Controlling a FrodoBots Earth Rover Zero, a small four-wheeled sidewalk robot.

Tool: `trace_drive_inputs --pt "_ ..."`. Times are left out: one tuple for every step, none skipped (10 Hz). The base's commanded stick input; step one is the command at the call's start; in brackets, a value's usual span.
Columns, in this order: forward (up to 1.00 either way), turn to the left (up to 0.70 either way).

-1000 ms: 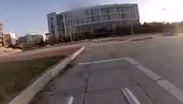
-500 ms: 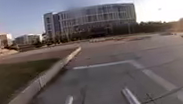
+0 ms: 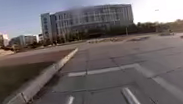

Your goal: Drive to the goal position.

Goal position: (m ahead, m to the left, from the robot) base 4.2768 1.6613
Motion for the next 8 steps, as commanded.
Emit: trace_drive_inputs --pt "0.7 -0.14" --pt "0.7 -0.14" --pt "0.7 -0.14" --pt "0.7 -0.14" --pt "0.7 -0.14" --pt "0.7 -0.14" --pt "0.7 -0.14" --pt "0.7 -0.14"
